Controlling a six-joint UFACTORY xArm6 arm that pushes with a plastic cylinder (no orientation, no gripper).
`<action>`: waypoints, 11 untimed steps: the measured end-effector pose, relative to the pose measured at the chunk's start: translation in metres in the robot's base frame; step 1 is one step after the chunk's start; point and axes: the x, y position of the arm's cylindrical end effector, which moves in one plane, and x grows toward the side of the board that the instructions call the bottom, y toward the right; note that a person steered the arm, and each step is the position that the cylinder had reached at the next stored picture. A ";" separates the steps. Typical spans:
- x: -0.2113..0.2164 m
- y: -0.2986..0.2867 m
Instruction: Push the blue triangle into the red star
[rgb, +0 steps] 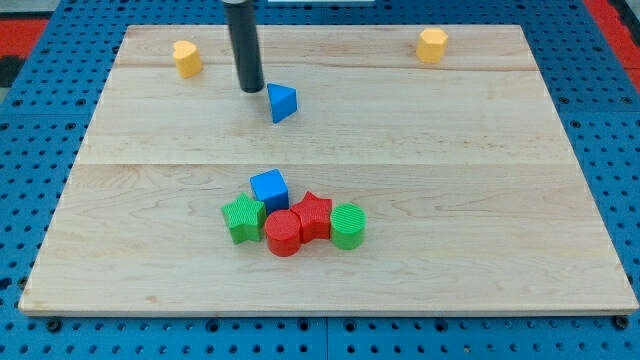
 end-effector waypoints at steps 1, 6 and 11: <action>0.072 0.038; 0.100 0.062; 0.169 0.107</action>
